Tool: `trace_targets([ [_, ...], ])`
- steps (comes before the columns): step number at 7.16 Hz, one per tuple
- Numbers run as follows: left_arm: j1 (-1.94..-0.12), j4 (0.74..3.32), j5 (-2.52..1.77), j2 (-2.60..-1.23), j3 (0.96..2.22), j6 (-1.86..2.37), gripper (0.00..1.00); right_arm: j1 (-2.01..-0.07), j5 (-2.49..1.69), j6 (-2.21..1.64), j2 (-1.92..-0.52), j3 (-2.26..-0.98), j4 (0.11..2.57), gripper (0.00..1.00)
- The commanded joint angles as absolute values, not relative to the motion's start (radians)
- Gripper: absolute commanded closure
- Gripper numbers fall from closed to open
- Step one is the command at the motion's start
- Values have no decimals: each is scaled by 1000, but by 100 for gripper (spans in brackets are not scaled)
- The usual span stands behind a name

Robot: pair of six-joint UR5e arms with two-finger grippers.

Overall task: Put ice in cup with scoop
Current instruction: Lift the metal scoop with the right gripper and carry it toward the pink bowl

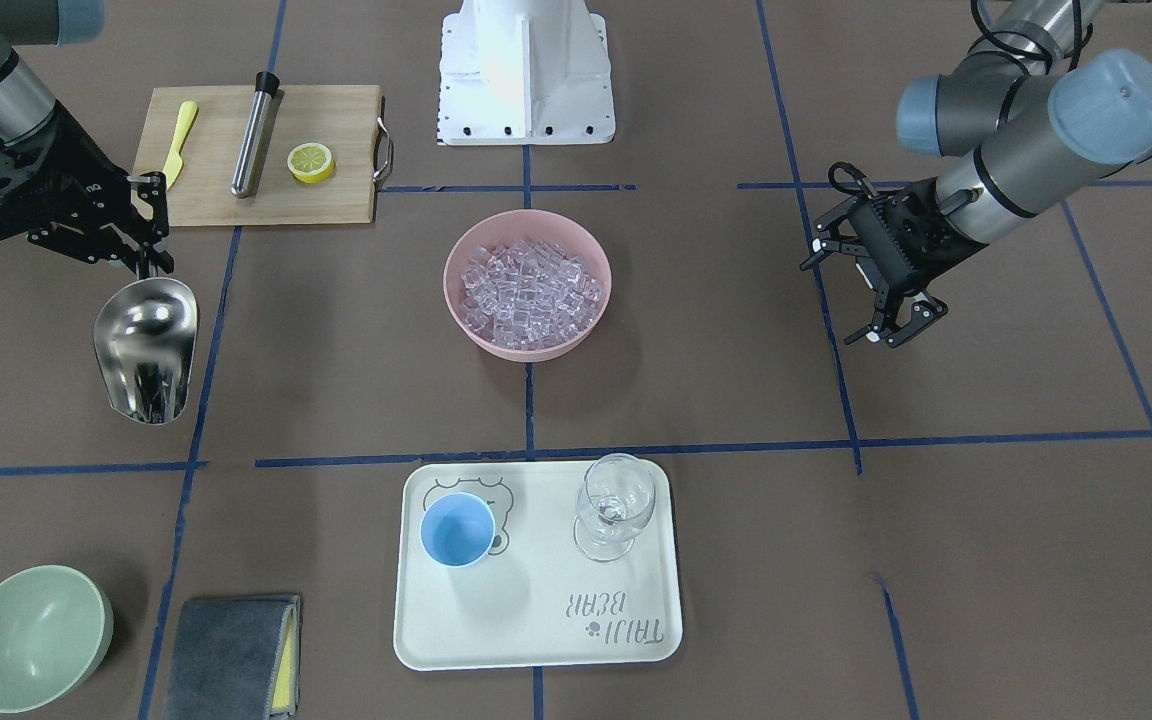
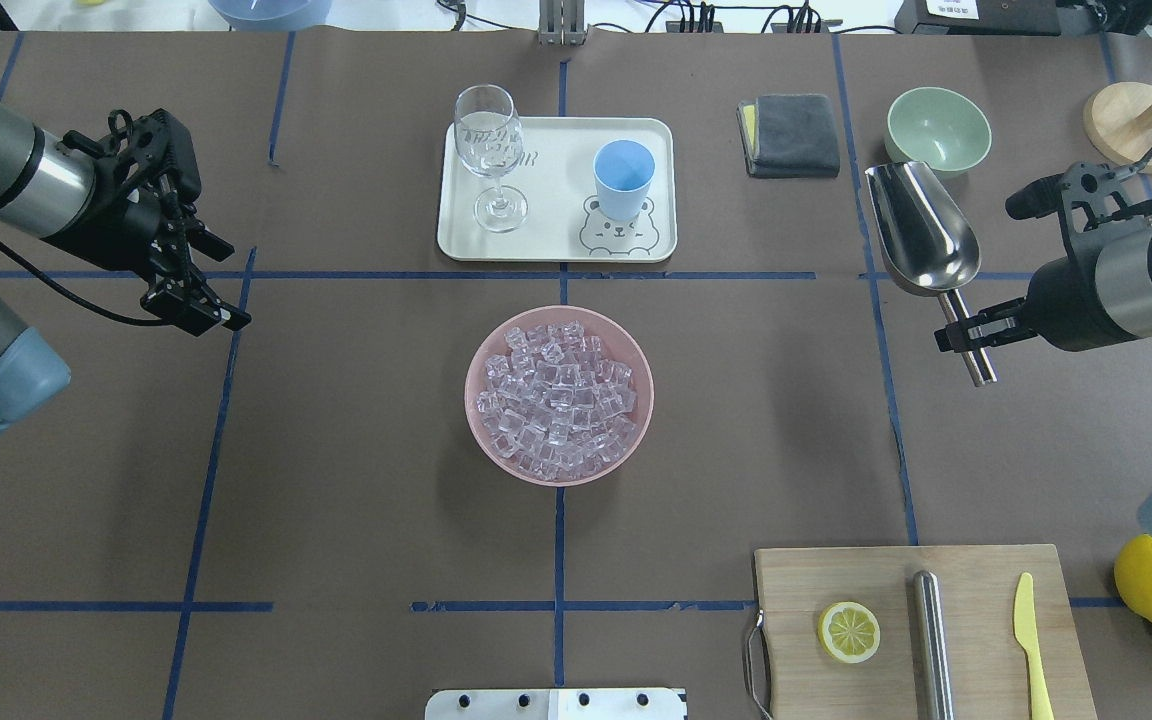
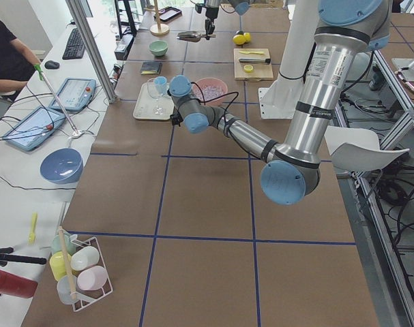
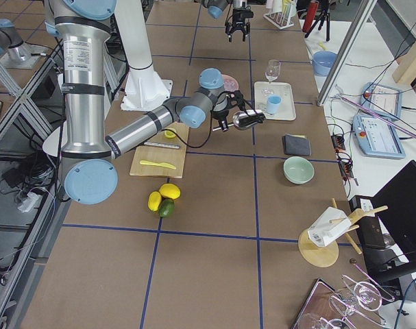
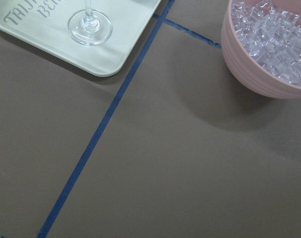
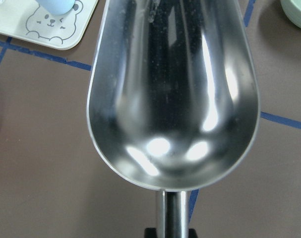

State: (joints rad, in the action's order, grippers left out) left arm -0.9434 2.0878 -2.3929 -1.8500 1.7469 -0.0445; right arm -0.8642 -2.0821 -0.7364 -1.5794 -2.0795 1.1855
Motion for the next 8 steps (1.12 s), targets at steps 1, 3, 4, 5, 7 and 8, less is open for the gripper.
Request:
trace_targets([
  [1,-945,2088,-2395,-1850,1749,-44,0,-874,-2080,-701,-1518,-2082,1251,100],
  [3,-943,2088,-2395,-1850,1747,-44,0,-896,-2042,-553,-1477,-2082,1279,100],
  [4,-943,2088,-2395,-1850,1746,-44,0,-910,-1996,-375,-1479,-2085,1281,100],
  [5,-942,2089,-2388,-1858,1743,-49,0,-910,-1991,-210,-1480,-2088,1314,100],
  [7,-910,2158,-2381,-1878,1733,-58,0,-875,-1991,-27,-1432,-2175,1673,100],
  [8,-904,2255,-2344,-1872,1727,-58,0,-885,-1997,68,-1317,-2178,1871,100],
])
